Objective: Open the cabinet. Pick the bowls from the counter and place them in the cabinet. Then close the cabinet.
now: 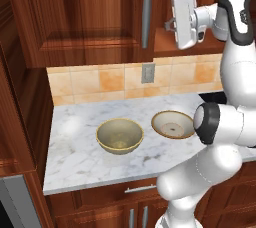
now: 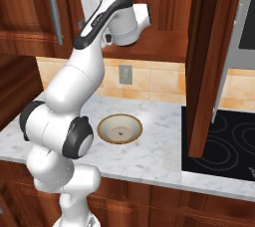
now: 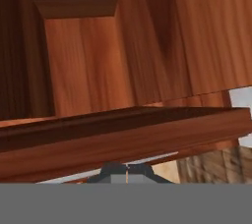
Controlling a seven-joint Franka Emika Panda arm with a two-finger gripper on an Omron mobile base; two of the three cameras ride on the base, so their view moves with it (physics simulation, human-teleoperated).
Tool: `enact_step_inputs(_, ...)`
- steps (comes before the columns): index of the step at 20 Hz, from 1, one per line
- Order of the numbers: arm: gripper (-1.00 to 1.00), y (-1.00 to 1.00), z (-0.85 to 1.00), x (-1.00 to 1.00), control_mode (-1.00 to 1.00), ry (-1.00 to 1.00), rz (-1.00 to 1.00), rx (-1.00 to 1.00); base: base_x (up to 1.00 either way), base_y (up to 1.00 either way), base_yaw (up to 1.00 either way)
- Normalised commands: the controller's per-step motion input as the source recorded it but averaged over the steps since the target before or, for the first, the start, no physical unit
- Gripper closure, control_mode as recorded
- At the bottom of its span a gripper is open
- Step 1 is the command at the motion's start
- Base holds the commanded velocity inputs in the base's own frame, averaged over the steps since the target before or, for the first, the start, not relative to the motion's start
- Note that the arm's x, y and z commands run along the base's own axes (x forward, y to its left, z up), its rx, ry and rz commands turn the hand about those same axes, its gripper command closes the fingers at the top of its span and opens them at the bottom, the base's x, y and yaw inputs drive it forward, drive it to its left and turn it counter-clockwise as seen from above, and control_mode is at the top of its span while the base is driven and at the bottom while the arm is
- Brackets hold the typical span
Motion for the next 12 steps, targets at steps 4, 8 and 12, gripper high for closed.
enact_step_inputs(4, 1.0, 0.1, -0.13, 0.13, -1.0, 0.0, 0.0, 0.0, 0.0, 0.0, 0.0)
enact_step_inputs(8, 1.0, 0.02, -0.05, 0.26, -1.0, 0.0, 0.0, 0.01, 0.0, 0.0, 0.0)
enact_step_inputs(12, 1.0, 0.17, 0.0, 0.22, -1.0, 0.0, 0.0, 0.02, 0.0, 0.0, 0.0)
